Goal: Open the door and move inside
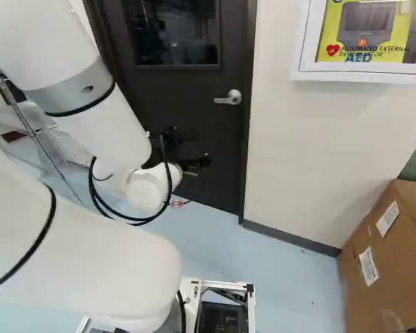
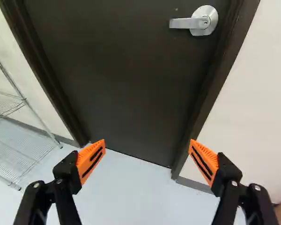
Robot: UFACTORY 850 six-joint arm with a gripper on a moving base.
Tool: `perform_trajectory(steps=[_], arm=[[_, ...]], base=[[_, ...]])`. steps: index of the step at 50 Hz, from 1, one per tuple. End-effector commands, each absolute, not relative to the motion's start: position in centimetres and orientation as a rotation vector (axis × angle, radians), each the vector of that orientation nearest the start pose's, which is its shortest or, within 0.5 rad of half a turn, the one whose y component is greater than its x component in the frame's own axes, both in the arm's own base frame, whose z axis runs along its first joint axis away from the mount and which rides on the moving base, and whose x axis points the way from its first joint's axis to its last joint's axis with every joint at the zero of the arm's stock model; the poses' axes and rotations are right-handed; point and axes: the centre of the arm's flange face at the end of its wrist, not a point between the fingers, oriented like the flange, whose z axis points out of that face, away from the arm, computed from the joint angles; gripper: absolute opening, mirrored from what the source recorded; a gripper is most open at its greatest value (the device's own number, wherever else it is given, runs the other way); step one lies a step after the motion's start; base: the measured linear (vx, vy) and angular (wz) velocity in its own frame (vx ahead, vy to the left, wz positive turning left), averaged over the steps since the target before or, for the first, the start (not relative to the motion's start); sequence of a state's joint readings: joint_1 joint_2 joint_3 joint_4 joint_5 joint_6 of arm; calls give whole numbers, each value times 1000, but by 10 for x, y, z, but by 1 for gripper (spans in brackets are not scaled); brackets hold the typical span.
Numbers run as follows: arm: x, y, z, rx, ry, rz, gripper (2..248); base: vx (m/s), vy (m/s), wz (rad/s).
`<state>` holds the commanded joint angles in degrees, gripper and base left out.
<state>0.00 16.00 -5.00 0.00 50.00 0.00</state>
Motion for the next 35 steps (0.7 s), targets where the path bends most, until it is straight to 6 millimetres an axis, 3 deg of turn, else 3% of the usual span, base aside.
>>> perform_trajectory(steps=[35], arm=[[270, 0, 366, -2558, 0, -1824, 247]], base=[[142, 115, -291]])
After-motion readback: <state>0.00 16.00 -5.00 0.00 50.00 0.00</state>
